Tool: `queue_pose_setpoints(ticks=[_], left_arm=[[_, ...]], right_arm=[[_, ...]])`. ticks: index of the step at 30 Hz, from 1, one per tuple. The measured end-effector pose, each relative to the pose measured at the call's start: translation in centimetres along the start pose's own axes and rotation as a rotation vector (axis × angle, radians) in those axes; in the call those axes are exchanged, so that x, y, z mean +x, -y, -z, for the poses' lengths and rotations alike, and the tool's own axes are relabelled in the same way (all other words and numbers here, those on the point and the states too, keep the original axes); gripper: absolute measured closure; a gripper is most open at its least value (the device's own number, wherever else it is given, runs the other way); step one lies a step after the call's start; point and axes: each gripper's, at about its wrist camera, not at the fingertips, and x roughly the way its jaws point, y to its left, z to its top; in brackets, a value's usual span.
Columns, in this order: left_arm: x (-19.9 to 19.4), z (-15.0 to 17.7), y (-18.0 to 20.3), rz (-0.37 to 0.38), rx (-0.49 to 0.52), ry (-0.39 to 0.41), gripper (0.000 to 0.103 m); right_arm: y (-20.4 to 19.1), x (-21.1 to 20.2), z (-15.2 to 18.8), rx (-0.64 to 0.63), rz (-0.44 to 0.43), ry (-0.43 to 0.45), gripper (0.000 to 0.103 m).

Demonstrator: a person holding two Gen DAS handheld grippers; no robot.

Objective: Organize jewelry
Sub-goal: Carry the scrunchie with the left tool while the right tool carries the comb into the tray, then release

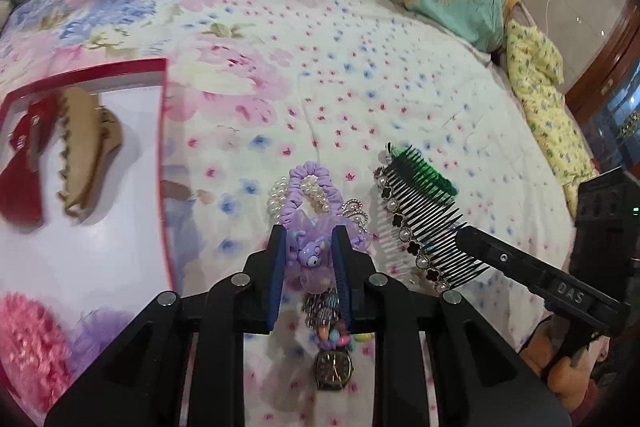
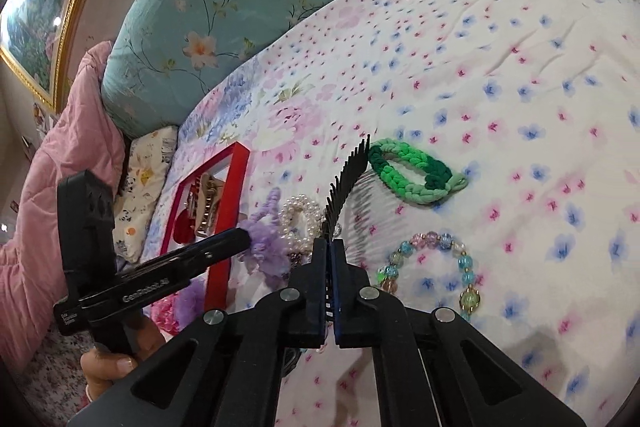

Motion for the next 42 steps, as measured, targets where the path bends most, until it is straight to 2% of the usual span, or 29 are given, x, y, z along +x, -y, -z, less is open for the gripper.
queue_pose_setpoints(ticks=[6, 15, 30, 42], left_arm=[[-3.7, 0.8, -1.5, 0.008, -0.049, 0.066, 0.083], [-7.7, 2.2, -4.8, -0.012, -0.12, 0.131, 0.083], [-12.3, 3.6, -11.3, -0.075, -0.225, 0.217, 0.083], [-12.9, 4.2, -16.2, -0.12, -0.318, 0.252, 0.083]], right_arm=[[-0.8, -0.7, 0.4, 0.01, -0.032, 0.008, 0.102], [-4.4, -0.7, 0.7, -0.047, -0.074, 0.009, 0.102], [-11.4, 2.8, 1.4, -0.145, -0.151, -0.026, 0.102], [-16.9, 7.9, 2.3, -0.279, -0.099, -0.027, 0.102]])
